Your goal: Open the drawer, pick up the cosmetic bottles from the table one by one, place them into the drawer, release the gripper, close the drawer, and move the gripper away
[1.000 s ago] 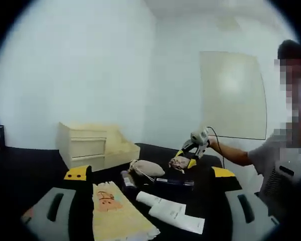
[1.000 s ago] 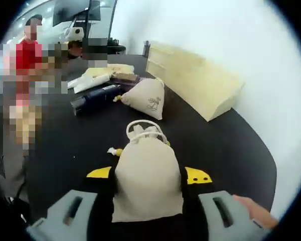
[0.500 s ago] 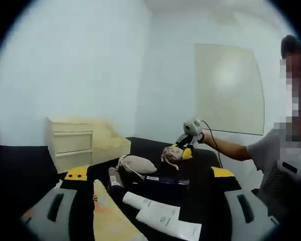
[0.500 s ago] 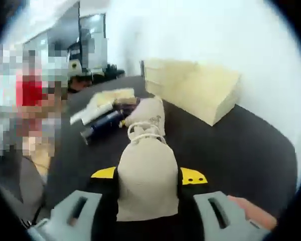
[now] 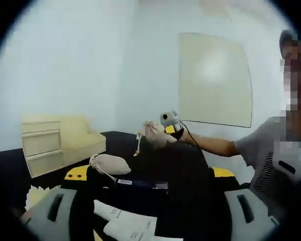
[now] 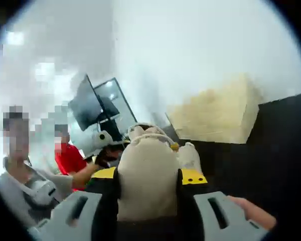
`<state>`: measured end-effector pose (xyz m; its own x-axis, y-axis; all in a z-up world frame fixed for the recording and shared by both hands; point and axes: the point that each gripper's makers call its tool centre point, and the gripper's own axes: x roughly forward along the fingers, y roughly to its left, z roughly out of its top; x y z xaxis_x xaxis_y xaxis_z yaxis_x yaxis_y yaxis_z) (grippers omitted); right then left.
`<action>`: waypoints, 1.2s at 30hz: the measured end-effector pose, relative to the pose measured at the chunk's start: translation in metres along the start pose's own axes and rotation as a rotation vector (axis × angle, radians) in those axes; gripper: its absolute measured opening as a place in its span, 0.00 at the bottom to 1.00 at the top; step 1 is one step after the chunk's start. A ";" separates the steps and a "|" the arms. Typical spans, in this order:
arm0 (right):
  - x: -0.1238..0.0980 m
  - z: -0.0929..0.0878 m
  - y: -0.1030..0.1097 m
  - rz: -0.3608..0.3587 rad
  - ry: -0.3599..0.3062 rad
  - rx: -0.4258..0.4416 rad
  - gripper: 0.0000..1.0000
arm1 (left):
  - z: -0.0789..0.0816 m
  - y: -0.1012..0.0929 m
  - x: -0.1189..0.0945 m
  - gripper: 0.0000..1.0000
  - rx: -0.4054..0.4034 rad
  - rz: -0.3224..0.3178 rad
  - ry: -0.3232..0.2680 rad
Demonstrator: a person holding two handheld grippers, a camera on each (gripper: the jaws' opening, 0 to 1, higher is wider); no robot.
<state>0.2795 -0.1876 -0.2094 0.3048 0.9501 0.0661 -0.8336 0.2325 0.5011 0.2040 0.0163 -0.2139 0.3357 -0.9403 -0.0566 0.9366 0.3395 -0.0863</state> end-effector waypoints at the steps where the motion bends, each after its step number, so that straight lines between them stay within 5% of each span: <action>1: 0.001 0.002 0.003 0.023 -0.021 0.025 0.42 | 0.001 0.000 0.001 0.95 0.000 -0.001 -0.003; 8: 0.000 0.013 0.011 0.097 -0.107 0.088 0.42 | 0.005 -0.004 0.005 0.94 0.013 -0.006 -0.016; 16: 0.008 -0.005 0.018 0.108 0.002 0.049 0.42 | 0.018 -0.005 0.012 0.88 0.052 -0.003 -0.055; 20: 0.013 -0.011 0.041 0.202 0.082 0.069 0.42 | 0.040 -0.018 0.022 0.81 0.069 -0.042 -0.125; 25: 0.024 -0.019 0.071 0.315 0.149 0.048 0.42 | 0.053 -0.039 0.039 0.72 0.093 -0.106 -0.145; 32: 0.040 -0.036 0.120 0.437 0.174 0.020 0.42 | 0.072 -0.064 0.061 0.61 0.068 -0.189 -0.237; 36: 0.045 -0.044 0.136 0.489 0.180 0.036 0.42 | 0.074 -0.072 0.071 0.59 0.073 -0.234 -0.234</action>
<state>0.1592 -0.1041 -0.1764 -0.2030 0.9673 0.1519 -0.8412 -0.2517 0.4786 0.1674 -0.0764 -0.1382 0.1172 -0.9753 0.1874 0.9928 0.1196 0.0019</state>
